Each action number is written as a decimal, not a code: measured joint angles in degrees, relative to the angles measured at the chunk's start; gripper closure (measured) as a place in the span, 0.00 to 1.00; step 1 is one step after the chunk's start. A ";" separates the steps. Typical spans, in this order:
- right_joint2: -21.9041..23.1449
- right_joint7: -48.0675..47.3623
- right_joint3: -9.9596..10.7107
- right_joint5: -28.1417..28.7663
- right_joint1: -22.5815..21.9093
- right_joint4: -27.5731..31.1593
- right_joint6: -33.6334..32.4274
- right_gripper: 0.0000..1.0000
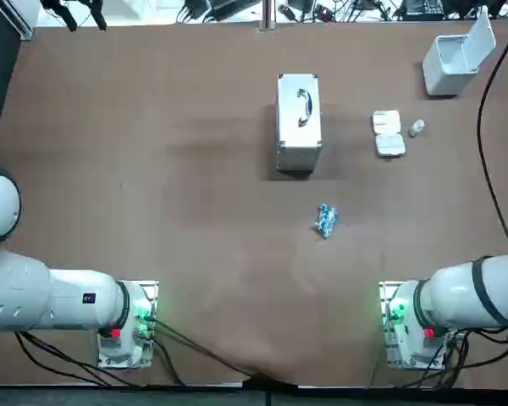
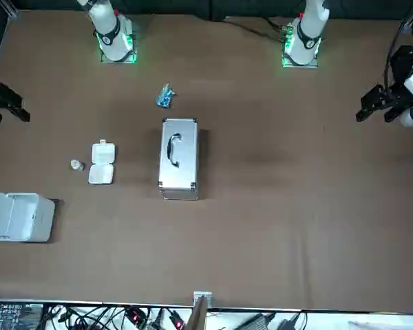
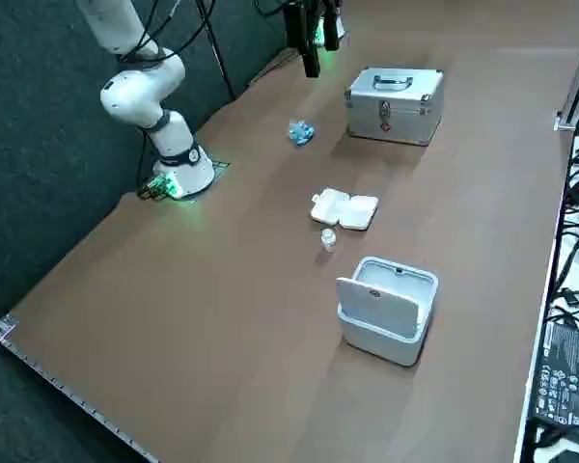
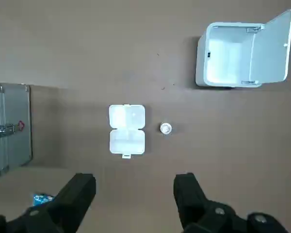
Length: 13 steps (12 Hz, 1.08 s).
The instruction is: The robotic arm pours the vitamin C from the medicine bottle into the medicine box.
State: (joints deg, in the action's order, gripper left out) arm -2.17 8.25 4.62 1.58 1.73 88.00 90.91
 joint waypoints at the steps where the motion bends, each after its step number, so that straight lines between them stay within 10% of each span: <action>1: 0.00 0.00 0.00 0.00 0.02 0.06 0.00 0.00; 13: 0.11 0.19 -0.03 0.00 0.67 1.52 -0.28 0.00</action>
State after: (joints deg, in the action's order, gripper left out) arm -2.06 8.43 4.59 1.58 2.39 89.52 90.63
